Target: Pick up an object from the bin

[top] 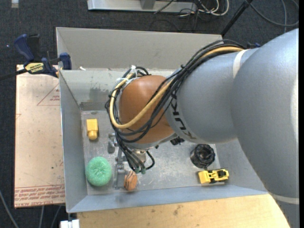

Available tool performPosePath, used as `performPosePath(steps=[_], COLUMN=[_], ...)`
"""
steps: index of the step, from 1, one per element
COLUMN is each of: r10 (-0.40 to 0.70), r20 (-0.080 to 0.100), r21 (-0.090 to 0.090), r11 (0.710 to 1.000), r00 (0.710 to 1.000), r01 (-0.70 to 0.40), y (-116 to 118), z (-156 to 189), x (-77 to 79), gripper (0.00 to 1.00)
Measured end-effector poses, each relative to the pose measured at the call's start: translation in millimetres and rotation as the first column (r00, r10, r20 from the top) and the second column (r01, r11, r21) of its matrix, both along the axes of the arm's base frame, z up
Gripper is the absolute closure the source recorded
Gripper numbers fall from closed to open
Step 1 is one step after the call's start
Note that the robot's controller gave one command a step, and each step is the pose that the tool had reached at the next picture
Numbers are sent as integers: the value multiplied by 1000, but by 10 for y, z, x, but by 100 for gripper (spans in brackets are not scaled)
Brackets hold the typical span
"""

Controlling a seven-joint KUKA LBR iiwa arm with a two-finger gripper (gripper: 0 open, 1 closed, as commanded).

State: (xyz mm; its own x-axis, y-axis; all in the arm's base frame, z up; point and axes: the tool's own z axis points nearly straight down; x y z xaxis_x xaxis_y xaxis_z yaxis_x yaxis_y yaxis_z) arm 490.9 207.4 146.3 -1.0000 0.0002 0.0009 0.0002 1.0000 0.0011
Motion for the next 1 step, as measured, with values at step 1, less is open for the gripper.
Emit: performPosePath(steps=[1], r10=[70], r20=[7], r21=[1], r11=[998], r00=[997], r01=[-70], y=[110], z=[-385], x=[14], gripper=[0])
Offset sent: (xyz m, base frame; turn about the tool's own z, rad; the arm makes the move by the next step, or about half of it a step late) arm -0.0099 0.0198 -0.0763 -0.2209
